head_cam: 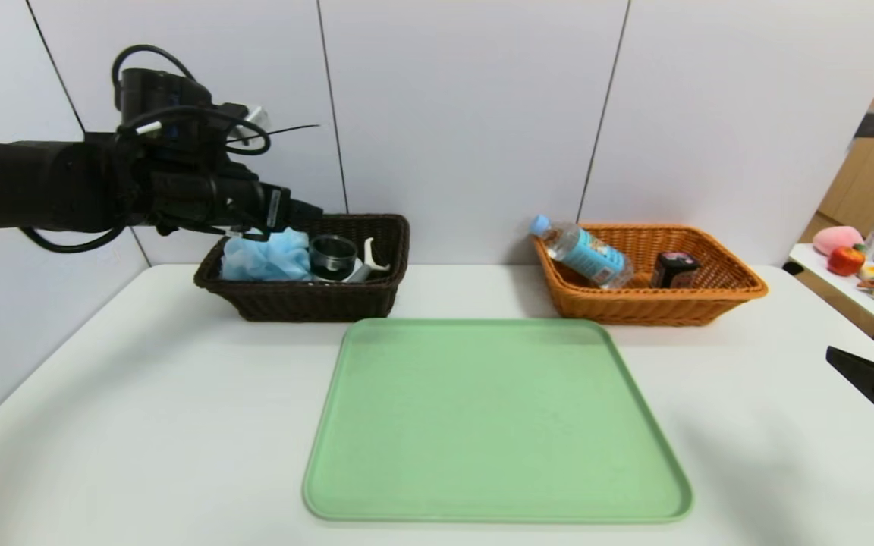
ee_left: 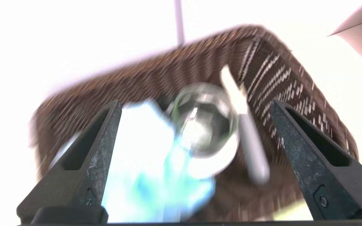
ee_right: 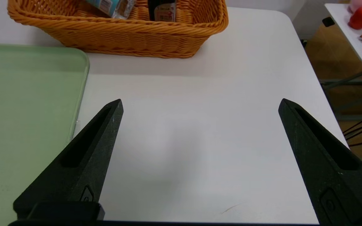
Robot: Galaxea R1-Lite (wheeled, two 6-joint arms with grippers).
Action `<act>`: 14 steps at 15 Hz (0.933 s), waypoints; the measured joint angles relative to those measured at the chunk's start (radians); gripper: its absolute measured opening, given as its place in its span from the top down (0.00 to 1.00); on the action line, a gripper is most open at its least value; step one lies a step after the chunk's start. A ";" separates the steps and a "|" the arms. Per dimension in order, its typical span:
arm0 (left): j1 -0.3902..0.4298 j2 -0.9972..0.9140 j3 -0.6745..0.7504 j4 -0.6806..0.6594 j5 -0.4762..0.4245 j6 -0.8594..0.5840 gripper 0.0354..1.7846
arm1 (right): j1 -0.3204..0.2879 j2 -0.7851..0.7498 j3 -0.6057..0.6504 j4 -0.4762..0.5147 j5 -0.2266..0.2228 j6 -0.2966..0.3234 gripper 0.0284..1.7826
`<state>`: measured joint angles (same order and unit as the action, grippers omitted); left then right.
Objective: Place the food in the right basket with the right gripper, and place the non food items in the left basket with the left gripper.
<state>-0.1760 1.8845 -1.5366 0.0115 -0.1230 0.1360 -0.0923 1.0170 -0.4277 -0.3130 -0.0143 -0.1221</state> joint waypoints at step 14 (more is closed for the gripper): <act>0.090 -0.959 1.048 -0.306 0.146 -0.024 0.06 | 0.022 -0.587 0.043 0.586 0.096 0.041 0.04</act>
<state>-0.0855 0.9255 -0.4887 -0.2947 0.0226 0.1115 -0.0700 0.4300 -0.3849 0.2728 0.0821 -0.0809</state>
